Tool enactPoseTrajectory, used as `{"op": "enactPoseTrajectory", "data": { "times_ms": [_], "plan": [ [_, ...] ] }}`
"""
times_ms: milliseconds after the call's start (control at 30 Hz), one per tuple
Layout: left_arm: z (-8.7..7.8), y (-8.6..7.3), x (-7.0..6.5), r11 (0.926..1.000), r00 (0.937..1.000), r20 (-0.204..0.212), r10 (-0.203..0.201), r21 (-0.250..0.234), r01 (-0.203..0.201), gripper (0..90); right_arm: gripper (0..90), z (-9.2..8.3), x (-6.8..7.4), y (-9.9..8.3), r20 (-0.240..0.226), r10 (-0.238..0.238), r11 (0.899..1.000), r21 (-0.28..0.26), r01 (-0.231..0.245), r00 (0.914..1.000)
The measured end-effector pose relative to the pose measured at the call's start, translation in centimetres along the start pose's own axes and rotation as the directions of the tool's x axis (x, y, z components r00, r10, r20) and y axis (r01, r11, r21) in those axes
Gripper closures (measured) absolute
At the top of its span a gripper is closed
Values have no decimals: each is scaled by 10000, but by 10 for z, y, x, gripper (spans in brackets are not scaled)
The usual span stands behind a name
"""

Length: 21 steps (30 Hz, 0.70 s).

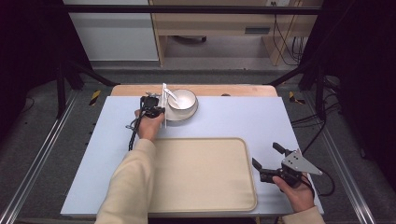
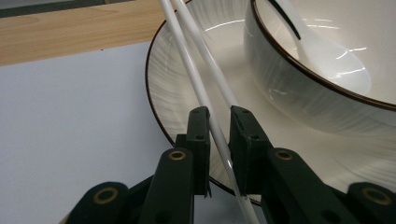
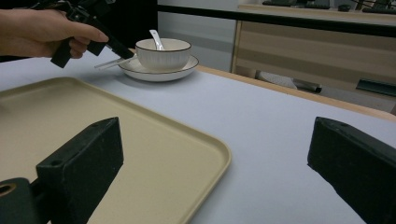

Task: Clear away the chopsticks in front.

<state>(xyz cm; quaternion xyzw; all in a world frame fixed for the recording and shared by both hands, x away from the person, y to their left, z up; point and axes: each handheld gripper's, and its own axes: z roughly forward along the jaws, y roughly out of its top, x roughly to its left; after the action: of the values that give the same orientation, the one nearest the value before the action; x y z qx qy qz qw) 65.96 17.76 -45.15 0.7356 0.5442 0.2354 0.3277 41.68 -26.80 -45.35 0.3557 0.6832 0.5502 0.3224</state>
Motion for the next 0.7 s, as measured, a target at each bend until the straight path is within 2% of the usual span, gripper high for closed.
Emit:
{"op": "enactPoseTrajectory", "data": {
  "times_ms": [167,700],
  "plan": [
    [1,0,-1,9996,9993,-265,-254,-108,251,788,37,0,0,0,-15,10,10000,-15,-10,10000],
    [4,-1,-3,9970,9951,-621,-766,-138,758,835,39,1,0,0,-98,8,10000,27,-7,10000]
  ]
}}
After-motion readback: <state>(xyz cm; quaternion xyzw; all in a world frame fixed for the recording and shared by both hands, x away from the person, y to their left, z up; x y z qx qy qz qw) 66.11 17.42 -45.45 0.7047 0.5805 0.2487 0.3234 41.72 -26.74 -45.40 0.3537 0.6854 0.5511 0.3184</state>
